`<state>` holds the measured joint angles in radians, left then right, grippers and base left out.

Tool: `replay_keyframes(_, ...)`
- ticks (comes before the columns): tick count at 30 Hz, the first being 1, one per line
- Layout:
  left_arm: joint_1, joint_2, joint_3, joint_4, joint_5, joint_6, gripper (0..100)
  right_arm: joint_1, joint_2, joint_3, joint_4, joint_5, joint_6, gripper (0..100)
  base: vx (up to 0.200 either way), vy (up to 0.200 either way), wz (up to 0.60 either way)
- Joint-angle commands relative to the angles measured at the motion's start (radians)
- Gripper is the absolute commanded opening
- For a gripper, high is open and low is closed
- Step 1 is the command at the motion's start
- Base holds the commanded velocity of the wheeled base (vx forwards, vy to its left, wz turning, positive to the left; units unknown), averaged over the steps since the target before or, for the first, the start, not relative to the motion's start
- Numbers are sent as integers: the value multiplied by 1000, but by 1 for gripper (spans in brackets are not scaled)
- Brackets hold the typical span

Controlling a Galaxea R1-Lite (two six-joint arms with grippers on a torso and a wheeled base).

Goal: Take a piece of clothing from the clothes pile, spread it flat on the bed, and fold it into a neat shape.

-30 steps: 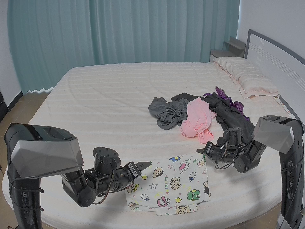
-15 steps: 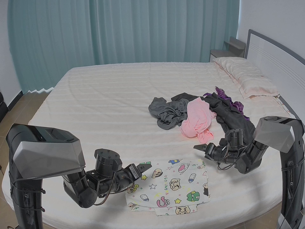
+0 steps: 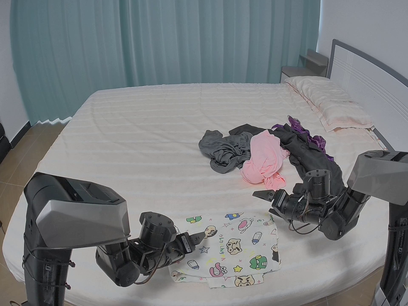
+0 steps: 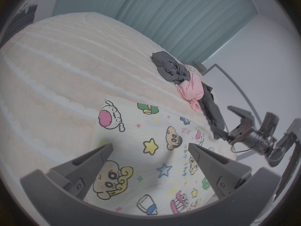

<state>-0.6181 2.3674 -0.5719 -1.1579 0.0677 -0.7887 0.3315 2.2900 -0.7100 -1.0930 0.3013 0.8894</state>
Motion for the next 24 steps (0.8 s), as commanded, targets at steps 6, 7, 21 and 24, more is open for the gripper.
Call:
replay_keyframes(6, -8, 32, 1, 0, 6, 3, 100, 24, 9, 26, 127, -10, -18, 100, 0, 0, 0)
replay_keyframes(7, -8, 32, 1, 0, 6, 3, 100, 24, 8, 26, 145, -16, -30, 100, 0, 0, 0)
replay_keyframes(21, 70, -105, 12, -68, 4, -7, 100, -32, -52, 53, 77, -87, -93, 100, 0, 0, 0)
replay_keyframes(24, 121, -214, 14, -66, 6, 31, 100, -80, -170, 107, 48, -159, -99, 100, 0, 0, 0)
